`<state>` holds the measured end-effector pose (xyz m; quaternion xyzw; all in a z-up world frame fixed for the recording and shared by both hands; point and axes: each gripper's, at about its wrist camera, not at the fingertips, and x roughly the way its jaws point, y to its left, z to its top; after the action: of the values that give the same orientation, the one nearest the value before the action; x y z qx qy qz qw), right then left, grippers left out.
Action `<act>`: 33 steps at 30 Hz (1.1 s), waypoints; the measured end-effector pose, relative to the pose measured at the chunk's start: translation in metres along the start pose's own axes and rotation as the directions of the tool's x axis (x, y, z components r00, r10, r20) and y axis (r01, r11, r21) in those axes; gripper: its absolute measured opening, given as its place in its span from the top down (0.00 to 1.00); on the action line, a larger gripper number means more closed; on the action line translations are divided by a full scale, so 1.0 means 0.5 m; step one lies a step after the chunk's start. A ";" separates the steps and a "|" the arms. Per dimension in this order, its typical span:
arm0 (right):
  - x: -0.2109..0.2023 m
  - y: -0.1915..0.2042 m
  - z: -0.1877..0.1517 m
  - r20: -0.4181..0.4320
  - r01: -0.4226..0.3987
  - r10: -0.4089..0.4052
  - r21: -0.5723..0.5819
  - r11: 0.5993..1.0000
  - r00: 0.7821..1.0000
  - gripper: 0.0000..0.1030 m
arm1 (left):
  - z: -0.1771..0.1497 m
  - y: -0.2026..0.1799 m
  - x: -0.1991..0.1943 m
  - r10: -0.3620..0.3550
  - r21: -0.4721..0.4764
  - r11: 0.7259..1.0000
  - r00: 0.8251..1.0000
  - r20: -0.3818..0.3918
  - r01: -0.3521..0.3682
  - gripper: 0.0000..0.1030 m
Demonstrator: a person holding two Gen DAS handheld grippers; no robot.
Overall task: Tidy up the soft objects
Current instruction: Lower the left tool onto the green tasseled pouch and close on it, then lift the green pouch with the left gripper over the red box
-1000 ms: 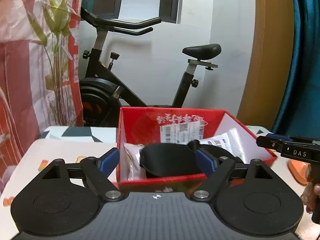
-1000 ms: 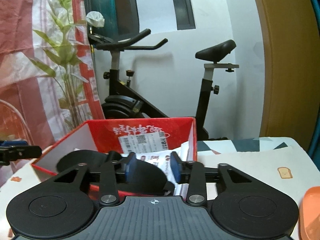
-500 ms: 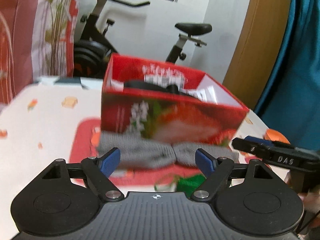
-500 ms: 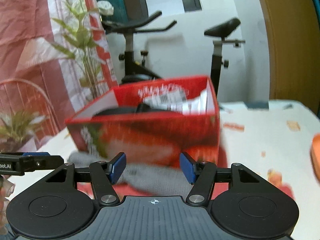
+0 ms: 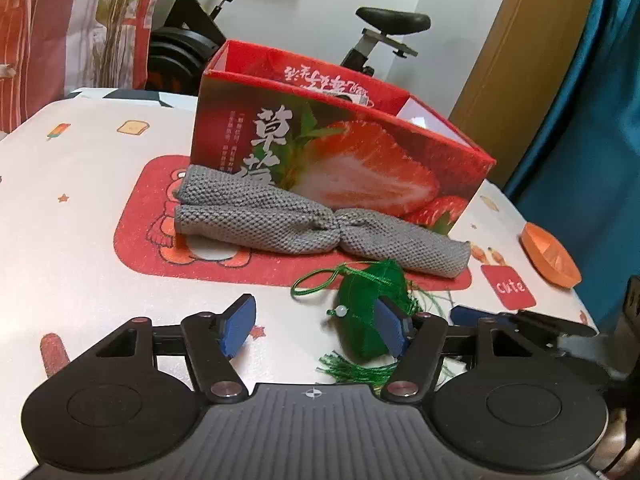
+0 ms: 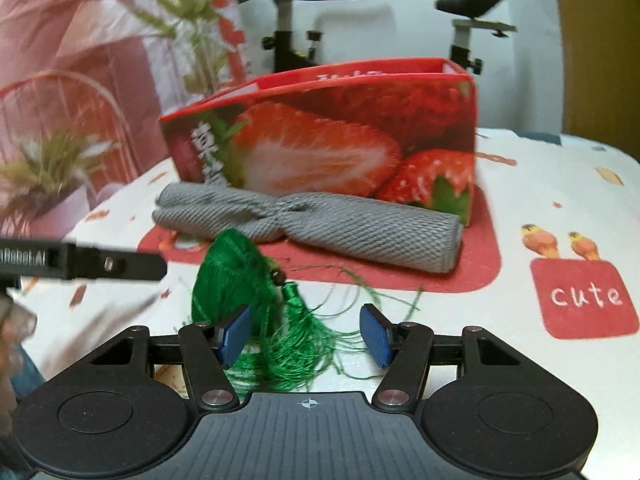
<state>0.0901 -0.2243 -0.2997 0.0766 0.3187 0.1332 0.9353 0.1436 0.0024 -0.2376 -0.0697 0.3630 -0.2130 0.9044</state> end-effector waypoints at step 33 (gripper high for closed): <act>0.053 0.065 0.001 -0.008 -0.058 0.058 -0.299 0.952 0.998 0.46 | -0.003 -0.012 0.117 -0.216 -0.124 0.971 0.972 -0.088 0.204 0.58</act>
<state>0.1038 -0.1854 -0.3071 -0.0566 0.2922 0.2072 0.9319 0.1781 -0.0286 -0.2737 -0.1485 0.4106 -0.2897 0.8517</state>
